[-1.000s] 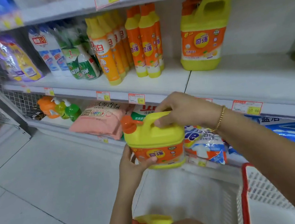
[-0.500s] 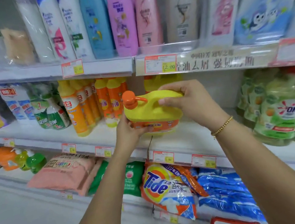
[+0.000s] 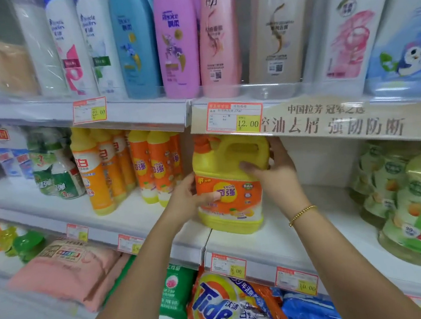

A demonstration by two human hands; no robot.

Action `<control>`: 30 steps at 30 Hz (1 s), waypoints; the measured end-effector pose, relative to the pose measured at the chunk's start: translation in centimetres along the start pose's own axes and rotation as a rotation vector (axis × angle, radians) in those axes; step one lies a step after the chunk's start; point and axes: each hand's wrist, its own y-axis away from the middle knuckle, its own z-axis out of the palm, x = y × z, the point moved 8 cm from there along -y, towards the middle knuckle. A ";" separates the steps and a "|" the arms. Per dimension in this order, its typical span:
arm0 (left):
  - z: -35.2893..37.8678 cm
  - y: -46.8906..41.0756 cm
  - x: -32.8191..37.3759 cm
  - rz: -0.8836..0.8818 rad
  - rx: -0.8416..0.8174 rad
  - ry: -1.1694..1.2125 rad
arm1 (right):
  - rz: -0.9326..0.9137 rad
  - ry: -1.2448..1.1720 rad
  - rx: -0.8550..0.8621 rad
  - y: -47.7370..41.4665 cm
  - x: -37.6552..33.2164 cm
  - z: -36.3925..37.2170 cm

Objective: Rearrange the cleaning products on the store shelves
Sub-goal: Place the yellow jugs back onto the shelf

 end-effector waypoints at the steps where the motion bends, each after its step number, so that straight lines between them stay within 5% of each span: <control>1: 0.1 -0.5 -0.3 0.000 -0.006 0.006 | 0.023 -0.026 -0.027 0.1 0.7 0.2; 10: 0.1 -3.6 -2.7 -0.016 -0.006 0.023 | 0.362 0.074 -0.249 1.9 10.0 1.7; 18: 1.5 -3.6 -4.4 -0.102 -0.087 0.043 | 0.367 -0.060 -0.325 2.1 11.7 2.3; 25: 0.2 1.3 -1.3 0.000 0.110 -0.164 | 0.499 0.186 -0.236 4.1 11.7 0.6; 28: -3.6 10.0 -0.7 -0.003 0.311 -0.136 | 0.308 0.282 -0.100 7.5 7.6 -1.9; 30: -5.4 17.0 -2.0 -0.089 0.347 -0.194 | 0.281 0.173 -0.217 11.2 5.8 -0.9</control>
